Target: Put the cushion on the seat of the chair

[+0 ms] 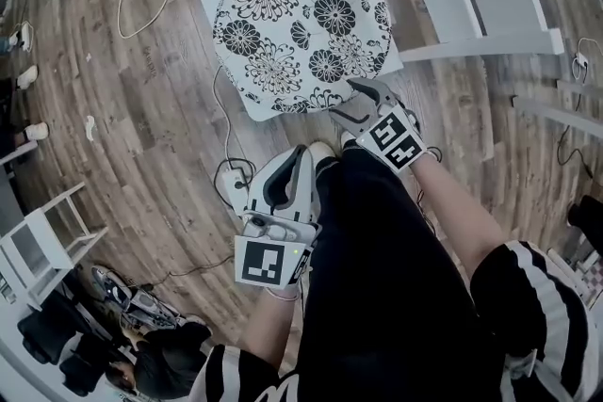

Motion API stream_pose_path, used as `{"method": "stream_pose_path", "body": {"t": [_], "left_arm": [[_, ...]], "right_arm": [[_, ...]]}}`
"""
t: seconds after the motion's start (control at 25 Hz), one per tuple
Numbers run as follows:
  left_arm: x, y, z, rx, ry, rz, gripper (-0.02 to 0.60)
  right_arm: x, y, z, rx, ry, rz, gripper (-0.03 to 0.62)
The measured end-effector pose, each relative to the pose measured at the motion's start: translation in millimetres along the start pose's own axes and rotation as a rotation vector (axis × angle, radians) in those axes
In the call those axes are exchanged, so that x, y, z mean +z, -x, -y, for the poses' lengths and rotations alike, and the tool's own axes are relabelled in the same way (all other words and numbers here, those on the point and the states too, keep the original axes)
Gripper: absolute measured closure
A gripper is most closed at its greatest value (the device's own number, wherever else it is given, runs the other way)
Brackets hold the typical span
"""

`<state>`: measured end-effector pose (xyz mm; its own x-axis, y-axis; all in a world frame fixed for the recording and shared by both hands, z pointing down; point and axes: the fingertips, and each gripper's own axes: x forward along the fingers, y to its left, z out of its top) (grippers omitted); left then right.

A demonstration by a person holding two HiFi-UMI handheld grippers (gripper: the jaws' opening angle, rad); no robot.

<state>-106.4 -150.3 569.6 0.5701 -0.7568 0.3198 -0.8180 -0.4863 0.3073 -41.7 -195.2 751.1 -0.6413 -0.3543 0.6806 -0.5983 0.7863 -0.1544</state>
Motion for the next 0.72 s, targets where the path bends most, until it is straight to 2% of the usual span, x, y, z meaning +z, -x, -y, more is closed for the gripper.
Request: {"method": "stream_pose_path", "body": {"t": [0.36, 0.48, 0.6, 0.64, 0.72], "left_arm": [[21.7, -8.8, 0.8, 0.007, -0.014, 0.045, 0.578], [27.6, -8.5, 2.2, 0.008, -0.014, 0.053, 0.578], [35.2, -10.7, 5.0, 0.003, -0.011, 0.064, 0.578], [37.9, -12.3, 6.6, 0.0, -0.013, 0.068, 0.578], [43.9, -14.6, 10.3, -0.009, -0.019, 0.075, 0.578]], "right_arm": [[54.9, 45.5, 5.6, -0.12, -0.092, 0.15, 0.333], [76.9, 65.4, 1.4, -0.133, -0.167, 0.213, 0.335], [100.4, 84.6, -4.9, -0.143, -0.185, 0.263, 0.342], [106.8, 90.8, -5.0, -0.157, -0.193, 0.279, 0.363], [117.2, 103.6, -3.7, -0.201, -0.206, 0.309, 0.534]]}}
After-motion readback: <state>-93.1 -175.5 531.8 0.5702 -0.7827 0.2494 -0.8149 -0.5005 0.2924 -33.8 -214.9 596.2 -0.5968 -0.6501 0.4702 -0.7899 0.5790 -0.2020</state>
